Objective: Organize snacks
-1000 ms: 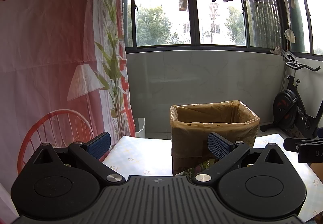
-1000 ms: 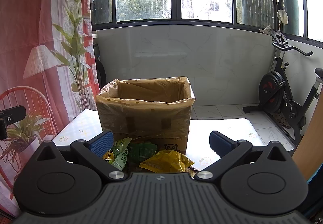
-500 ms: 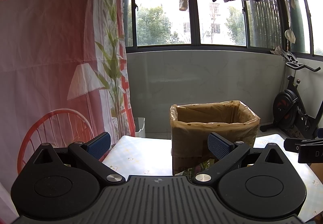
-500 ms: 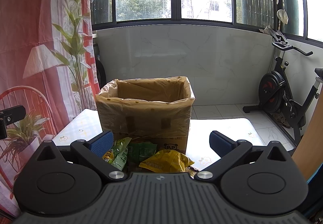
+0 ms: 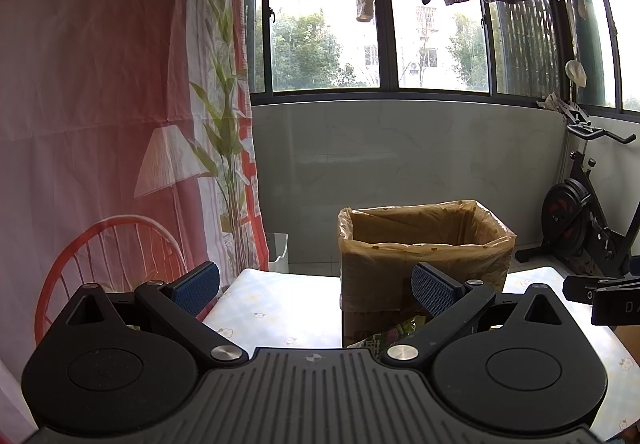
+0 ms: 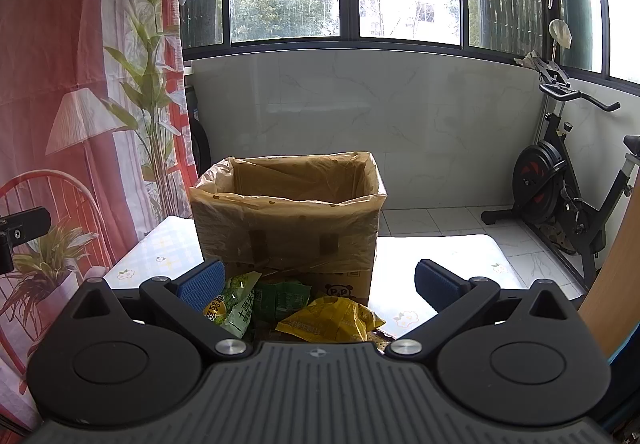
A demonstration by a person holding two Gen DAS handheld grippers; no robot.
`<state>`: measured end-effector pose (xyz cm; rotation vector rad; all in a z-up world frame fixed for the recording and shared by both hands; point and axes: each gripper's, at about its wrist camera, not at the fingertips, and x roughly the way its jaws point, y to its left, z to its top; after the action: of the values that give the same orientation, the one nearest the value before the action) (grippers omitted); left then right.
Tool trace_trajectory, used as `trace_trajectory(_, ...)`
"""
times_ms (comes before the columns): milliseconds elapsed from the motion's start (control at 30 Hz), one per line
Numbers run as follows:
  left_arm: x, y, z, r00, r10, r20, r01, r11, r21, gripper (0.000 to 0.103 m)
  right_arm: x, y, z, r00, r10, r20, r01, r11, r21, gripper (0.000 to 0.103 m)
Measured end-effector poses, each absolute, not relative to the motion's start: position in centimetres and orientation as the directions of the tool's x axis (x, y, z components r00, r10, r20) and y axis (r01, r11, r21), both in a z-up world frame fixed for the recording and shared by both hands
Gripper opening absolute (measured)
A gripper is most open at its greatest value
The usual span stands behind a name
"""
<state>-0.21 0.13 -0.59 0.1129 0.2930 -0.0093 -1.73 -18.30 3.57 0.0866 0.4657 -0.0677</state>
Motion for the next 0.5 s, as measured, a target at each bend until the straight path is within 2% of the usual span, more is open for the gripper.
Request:
trace_trajectory(333, 0.6, 0.4, -1.3, 0.952, 0.039, -0.302, -0.005, 0.994, 0.111, 0.103, -1.5, -18.3, 3.0, 0.894, -0.030, -0.448, 0.078, 0.993, 0.088, 0.103)
trace_trajectory(500, 1.9, 0.6, -3.1, 0.956, 0.074, -0.285, -0.035, 0.989, 0.141, 0.103, -0.9, -18.9, 0.8, 0.917, 0.017, -0.399, 0.047, 0.988, 0.148, 0.103)
